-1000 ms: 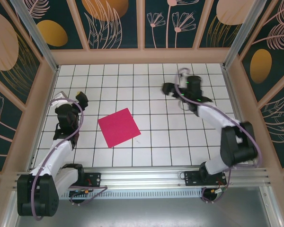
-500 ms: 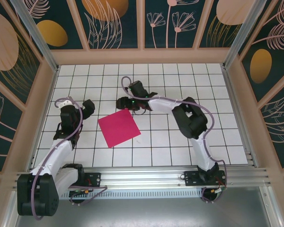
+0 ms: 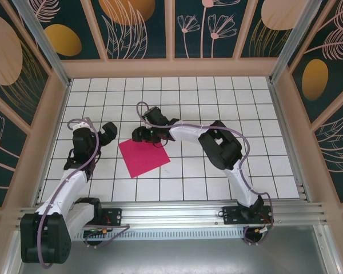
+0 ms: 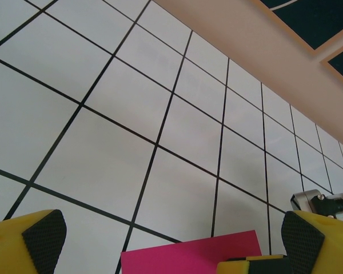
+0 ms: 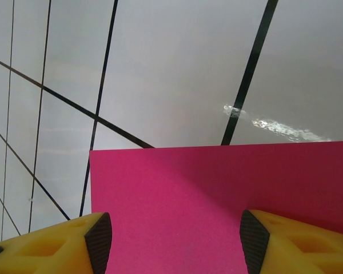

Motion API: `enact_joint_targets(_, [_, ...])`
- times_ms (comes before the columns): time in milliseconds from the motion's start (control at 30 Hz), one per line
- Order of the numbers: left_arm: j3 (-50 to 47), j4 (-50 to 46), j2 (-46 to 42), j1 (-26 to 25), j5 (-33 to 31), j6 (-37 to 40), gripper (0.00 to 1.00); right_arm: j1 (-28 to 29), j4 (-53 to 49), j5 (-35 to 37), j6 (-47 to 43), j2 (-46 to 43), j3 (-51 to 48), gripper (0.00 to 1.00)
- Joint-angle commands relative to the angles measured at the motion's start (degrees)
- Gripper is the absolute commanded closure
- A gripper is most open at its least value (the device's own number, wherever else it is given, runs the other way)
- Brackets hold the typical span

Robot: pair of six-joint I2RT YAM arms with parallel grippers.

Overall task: Fold a paper plane with a square sheet of paper (pick it up from the middle)
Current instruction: Move the square sheet of paper to the center of the table.

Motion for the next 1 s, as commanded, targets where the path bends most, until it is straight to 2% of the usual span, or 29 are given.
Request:
enact_joint_targets(0, [0.84,-0.84,-0.31,0.26,2.91,1.31,0.02,-1.65,-8.21,6.7,0.79,1.33,-2.16,0.36])
enact_joint_targets(100, [0.46,-1.24,-0.53,0.26,4.87,1.19,0.01,-3.4,-9.12,10.57,0.68,-0.41,-4.81,0.36])
enact_joint_targets(300, [-1.48,1.94,0.4,0.26,11.85,-2.11,0.01,-8.12,-9.62,13.95,-0.54,-5.87,-12.84,0.37])
enact_joint_targets(500, [-2.16,9.39,5.88,-0.25,20.88,-6.32,0.02,-14.11,-11.33,16.18,-4.03,-10.61,-18.76,0.39])
enact_joint_targets(600, [-0.01,8.22,8.95,-1.66,21.47,-5.96,0.01,-15.81,-12.22,17.07,-5.71,-12.34,-20.26,0.38])
enact_joint_targets(733, [2.79,8.21,11.71,-6.39,19.63,-5.82,0.02,-16.72,-17.53,20.13,-2.32,-15.61,-18.2,0.39])
enact_joint_targets(867, [5.36,7.68,15.62,-9.81,18.97,-6.86,0.01,-14.38,-17.88,21.94,-3.06,-20.52,-17.36,0.38])
enact_joint_targets(967, [5.38,7.93,15.48,-10.63,17.35,-7.52,0.02,-13.44,-22.68,25.22,-6.46,-20.51,-14.73,0.35])
